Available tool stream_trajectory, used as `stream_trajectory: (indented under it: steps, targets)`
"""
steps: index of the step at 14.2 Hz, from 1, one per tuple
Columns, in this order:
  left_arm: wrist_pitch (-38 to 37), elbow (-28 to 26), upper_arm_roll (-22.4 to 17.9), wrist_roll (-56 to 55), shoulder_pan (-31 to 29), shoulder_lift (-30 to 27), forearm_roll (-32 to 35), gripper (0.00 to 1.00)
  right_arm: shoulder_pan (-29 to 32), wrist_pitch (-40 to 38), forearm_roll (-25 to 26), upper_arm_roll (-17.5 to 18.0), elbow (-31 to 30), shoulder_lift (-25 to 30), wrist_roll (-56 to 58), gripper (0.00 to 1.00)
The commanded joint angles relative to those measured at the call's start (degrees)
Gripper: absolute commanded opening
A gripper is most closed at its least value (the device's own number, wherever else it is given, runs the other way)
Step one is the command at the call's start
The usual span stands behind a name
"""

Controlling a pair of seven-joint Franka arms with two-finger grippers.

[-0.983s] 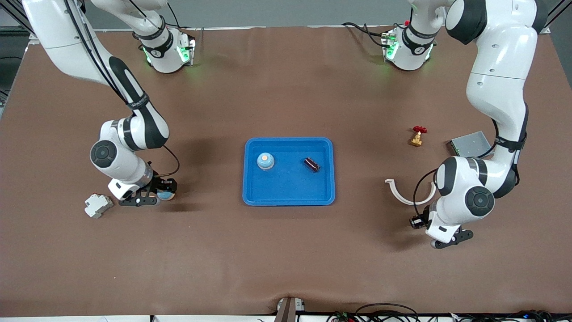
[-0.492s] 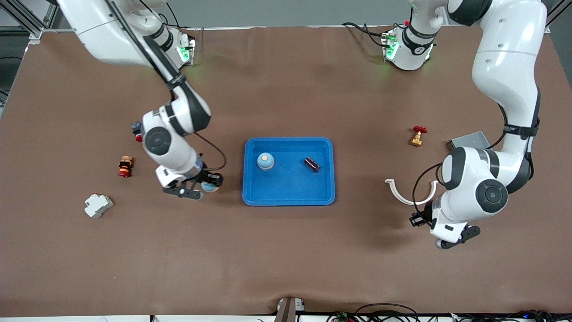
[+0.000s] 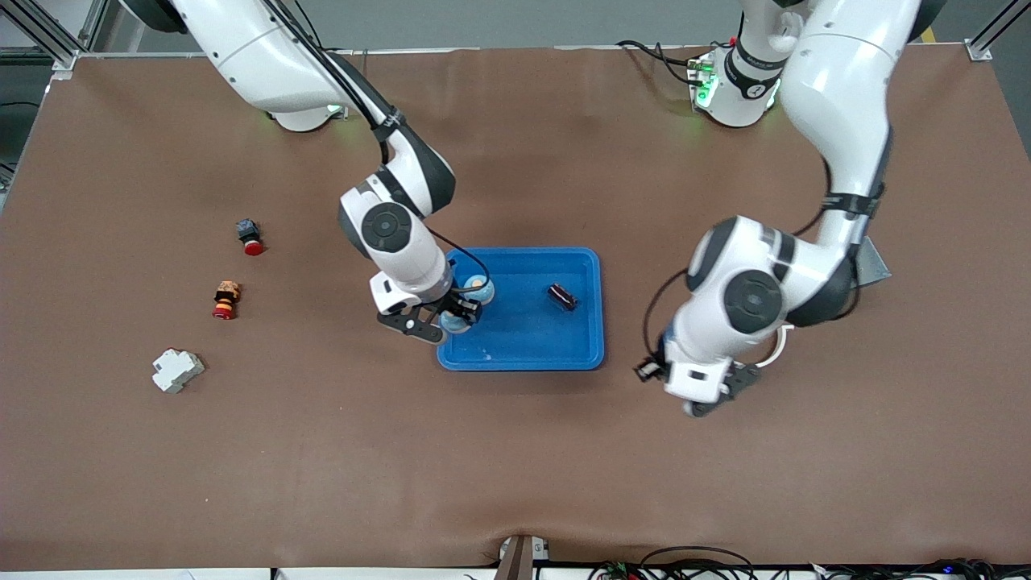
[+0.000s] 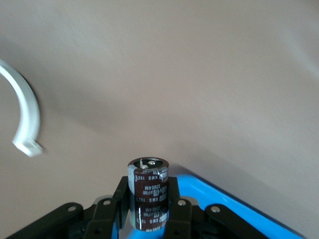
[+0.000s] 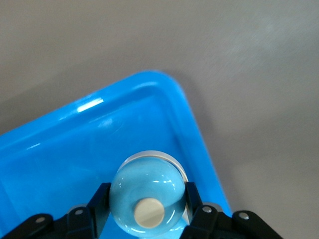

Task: Place electrolytic capacitor and blue bell in tray
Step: 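Carry the bell and capacitor over the blue tray with both grippers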

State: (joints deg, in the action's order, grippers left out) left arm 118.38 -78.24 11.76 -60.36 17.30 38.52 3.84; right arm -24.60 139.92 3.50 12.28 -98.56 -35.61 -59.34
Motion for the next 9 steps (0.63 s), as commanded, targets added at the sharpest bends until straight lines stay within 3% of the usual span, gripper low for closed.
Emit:
stream_trajectory:
  steps: [1, 4, 9]
  targets:
    - [0.3, 1.7, -0.9, -4.2, 3.5, 1.3, -0.7, 0.0, -2.9, -0.8, 2.4, -2.2, 3.8, -3.1, -4.1, 0.0]
    - [2.6, 1.7, -1.7, -10.8, 7.8, 4.4, -0.2, 0.0, -6.3, -0.8, 2.8, -4.8, 6.6, -5.6, -6.2, 0.0]
    - [5.8, 1.5, -1.9, -14.5, 9.9, 8.0, 0.3, 0.0, -9.8, -0.3, 2.8, -8.8, 7.2, -6.7, -7.3, 0.0]
